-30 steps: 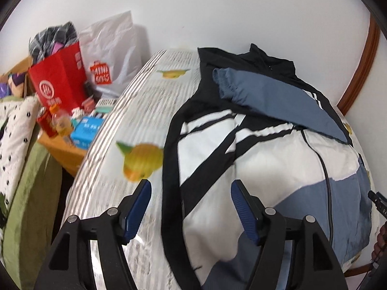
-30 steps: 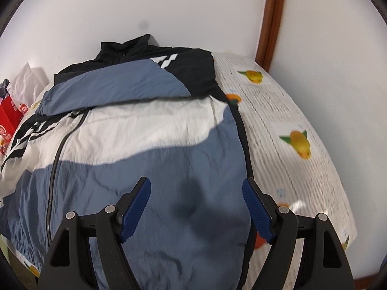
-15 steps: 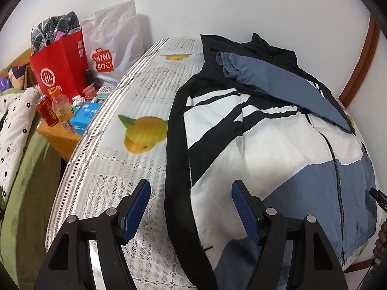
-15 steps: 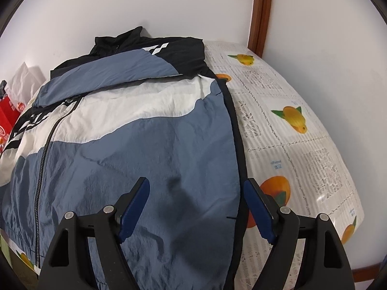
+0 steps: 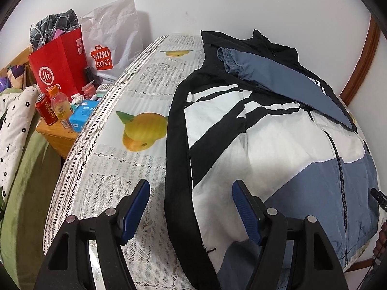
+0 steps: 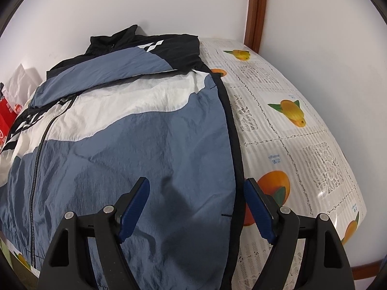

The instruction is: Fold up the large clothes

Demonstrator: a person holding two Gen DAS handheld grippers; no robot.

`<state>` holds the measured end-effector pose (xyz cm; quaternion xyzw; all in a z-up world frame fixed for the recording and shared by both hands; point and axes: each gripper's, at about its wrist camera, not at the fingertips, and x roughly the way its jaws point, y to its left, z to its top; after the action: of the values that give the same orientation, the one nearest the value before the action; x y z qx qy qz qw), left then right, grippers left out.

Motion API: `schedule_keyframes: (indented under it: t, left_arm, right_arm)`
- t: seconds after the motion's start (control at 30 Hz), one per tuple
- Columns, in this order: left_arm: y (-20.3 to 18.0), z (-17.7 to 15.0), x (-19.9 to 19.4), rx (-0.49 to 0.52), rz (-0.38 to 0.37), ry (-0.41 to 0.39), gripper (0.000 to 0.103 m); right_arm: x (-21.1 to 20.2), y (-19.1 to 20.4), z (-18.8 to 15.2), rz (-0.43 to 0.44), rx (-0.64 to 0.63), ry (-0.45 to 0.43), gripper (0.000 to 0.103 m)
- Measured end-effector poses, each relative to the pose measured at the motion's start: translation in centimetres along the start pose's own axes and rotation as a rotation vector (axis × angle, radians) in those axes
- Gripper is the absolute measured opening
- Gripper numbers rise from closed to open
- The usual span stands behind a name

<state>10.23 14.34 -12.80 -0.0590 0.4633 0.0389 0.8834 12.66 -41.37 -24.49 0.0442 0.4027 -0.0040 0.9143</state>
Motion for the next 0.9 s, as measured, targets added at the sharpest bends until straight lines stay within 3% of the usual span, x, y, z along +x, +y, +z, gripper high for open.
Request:
schedule_keyframes:
  t: [0.4,0.67,0.9]
  left_arm:
    - [-0.2,-0.6,0.0,0.006,-0.008,0.006,0.068]
    - [0.3,-1.5,-0.5,-0.004,-0.064,0.006,0.069]
    - [0.5,-2.4,-0.5,0.011,-0.044,0.016,0.071]
  right_arm:
    - [0.3,-0.6,-0.6,0.018,0.013,0.003,0.079]
    - [-0.3,-0.9,-1.4,0.033,0.007,-0.005,0.079]
    - [-0.4,-1.3,-2.3,0.056,0.009,0.002,0.079]
